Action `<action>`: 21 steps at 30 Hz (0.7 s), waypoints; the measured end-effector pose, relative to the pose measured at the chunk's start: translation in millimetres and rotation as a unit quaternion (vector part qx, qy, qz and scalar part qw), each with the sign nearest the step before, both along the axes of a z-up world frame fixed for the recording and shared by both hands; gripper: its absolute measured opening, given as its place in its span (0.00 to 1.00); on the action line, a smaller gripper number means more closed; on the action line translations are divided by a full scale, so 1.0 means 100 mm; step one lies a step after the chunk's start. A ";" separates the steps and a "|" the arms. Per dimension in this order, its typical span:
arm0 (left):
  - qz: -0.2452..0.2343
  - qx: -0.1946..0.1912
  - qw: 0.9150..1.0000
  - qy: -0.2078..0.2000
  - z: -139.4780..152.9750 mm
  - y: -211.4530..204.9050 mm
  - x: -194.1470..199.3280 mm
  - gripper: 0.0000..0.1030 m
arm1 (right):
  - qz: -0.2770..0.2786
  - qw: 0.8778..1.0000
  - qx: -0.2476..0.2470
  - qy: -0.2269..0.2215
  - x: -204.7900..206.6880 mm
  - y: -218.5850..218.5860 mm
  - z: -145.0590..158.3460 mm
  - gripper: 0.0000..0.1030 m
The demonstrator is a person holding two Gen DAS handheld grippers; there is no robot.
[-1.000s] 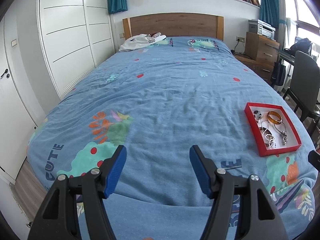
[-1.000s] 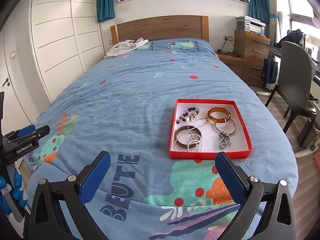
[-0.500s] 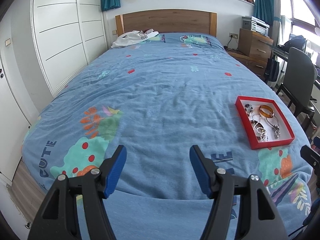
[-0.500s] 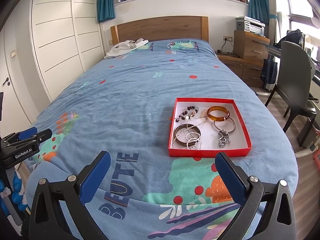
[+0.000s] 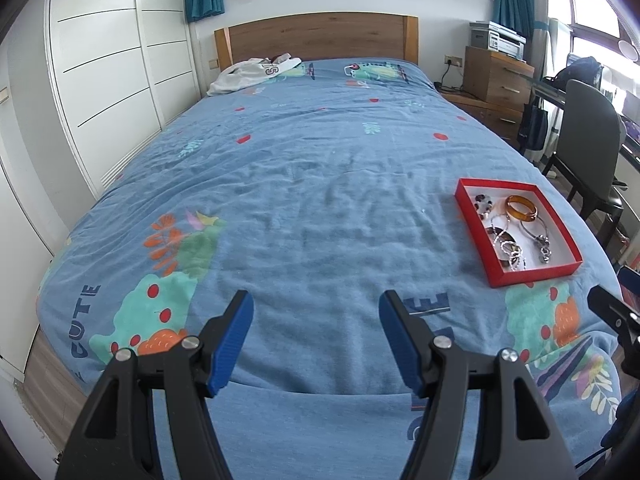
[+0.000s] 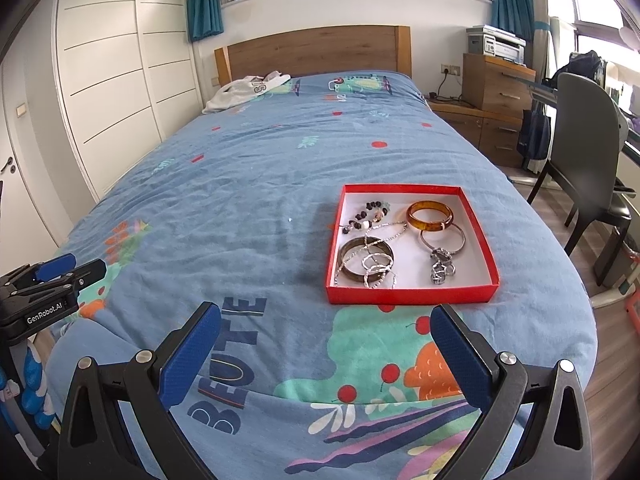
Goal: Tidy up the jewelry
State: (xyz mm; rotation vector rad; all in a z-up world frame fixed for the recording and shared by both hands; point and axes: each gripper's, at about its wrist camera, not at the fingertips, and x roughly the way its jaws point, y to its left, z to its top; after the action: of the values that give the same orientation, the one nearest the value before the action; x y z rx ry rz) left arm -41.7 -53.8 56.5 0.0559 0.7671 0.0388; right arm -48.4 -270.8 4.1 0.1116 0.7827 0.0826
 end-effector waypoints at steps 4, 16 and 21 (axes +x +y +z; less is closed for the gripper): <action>-0.002 -0.003 1.000 -0.001 0.03 -0.02 0.01 0.62 | 0.000 1.000 -0.002 0.002 0.01 -0.02 0.00 0.99; -0.009 -0.007 1.000 0.010 0.02 -0.19 0.10 0.62 | 0.005 1.000 -0.010 0.009 0.08 -0.08 -0.04 0.99; -0.014 -0.005 1.000 0.009 0.04 -0.27 0.13 0.62 | 0.002 1.000 -0.010 0.011 0.12 -0.17 -0.03 0.99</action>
State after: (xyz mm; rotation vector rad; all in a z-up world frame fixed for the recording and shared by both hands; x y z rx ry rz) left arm -28.8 -80.5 60.8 0.0576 0.7850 0.0079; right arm -36.8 -287.6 1.5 0.0917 0.8048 0.0762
